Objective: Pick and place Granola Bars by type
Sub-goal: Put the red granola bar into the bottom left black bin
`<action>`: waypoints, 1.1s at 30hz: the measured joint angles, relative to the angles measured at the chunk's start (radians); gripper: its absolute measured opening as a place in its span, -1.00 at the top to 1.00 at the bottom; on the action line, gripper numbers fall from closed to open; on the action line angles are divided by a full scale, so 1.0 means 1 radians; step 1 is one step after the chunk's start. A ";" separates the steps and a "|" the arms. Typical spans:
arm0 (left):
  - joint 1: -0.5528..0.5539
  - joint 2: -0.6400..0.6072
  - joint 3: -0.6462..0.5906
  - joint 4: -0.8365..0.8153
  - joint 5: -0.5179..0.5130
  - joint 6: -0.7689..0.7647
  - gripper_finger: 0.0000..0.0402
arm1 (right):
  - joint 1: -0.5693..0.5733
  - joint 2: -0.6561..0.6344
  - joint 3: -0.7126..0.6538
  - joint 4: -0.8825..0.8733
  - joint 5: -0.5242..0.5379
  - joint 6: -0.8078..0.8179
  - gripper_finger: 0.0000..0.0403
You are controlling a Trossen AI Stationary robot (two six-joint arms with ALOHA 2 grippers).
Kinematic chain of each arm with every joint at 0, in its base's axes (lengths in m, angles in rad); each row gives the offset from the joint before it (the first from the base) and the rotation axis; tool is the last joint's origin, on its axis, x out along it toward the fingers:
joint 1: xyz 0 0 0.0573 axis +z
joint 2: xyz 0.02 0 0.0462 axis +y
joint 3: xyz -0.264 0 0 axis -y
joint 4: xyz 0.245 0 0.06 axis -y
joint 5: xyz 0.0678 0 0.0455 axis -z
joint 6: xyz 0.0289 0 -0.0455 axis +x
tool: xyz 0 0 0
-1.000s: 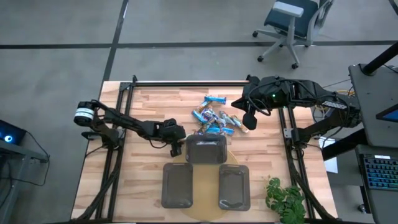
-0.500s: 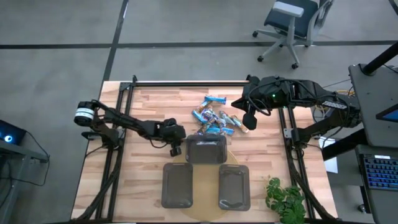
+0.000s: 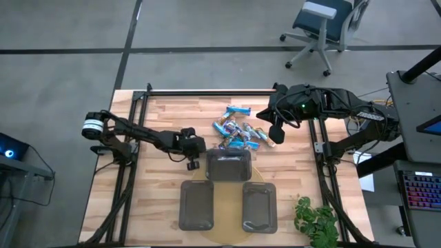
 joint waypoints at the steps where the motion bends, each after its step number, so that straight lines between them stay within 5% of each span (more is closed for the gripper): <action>1: 0.007 -0.009 0.009 -0.026 -0.009 0.006 0.75 | 0.000 0.000 0.000 0.000 0.000 0.000 0.96; 12: 0.076 -0.264 0.047 -0.169 0.002 0.003 0.75 | 0.000 0.000 0.000 0.000 -0.001 -0.009 0.96; 21: 0.059 -0.480 0.136 -0.236 0.123 -0.073 0.75 | 0.000 0.000 0.000 0.007 -0.001 -0.026 0.96; 33: -0.074 -0.492 0.306 -0.247 0.193 -0.083 0.75 | 0.000 0.001 0.000 0.014 -0.001 -0.060 0.96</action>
